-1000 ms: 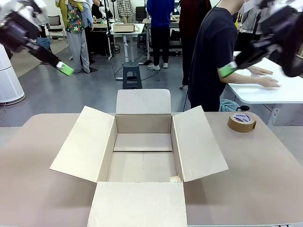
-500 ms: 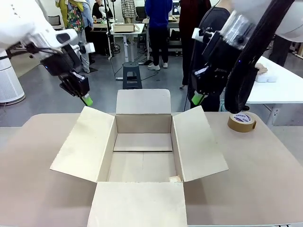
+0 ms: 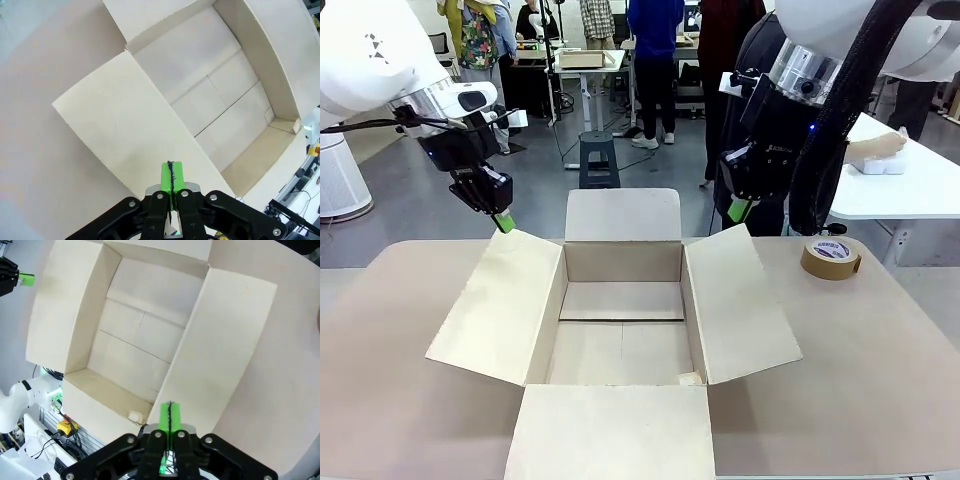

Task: Wrap the clocks to prevent damage.
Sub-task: Open the side flaps of the Package Box.

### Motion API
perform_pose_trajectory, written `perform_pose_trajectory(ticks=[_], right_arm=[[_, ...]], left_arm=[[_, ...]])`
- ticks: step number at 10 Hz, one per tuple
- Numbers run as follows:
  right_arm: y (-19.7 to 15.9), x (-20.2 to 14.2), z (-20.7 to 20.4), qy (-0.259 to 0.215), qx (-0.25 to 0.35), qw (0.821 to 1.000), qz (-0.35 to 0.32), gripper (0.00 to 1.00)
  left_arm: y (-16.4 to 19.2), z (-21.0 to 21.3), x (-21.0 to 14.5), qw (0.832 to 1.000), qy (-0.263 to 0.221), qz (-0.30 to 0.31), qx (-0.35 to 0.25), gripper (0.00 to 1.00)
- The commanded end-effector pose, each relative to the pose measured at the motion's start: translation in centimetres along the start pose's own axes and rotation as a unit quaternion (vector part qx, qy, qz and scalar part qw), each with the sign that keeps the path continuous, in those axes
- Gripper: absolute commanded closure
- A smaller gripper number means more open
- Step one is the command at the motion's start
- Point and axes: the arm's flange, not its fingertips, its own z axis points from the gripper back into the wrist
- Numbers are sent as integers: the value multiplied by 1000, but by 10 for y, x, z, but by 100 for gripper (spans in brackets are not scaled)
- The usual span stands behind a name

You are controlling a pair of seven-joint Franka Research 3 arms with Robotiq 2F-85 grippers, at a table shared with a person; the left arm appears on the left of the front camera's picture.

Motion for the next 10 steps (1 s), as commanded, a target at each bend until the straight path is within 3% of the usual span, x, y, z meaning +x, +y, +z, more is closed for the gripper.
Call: perform_pose_trajectory(ticks=[1, 2, 3, 5, 10], right_arm=[[0, -9, -2, -5, -2, 1000, -4, 99], [0, 0, 0, 0, 0, 1000, 0, 99], [15, -5, -11, 19, -47, 998, -45, 99], [33, -11, -32, 47, -73, 991, -98, 99], [7, -9, -83, 35, -89, 979, -177, 99]], left_arm=[[-2, 3, -3, 1000, -4, -1, -16, 100], [0, 0, 0, 1000, 0, 0, 0, 100], [-23, -1, -4, 997, 7, 32, 72, 100], [-54, -23, -6, 984, 49, 98, 142, 100], [-56, -67, -11, 970, 70, 172, 160, 100]])
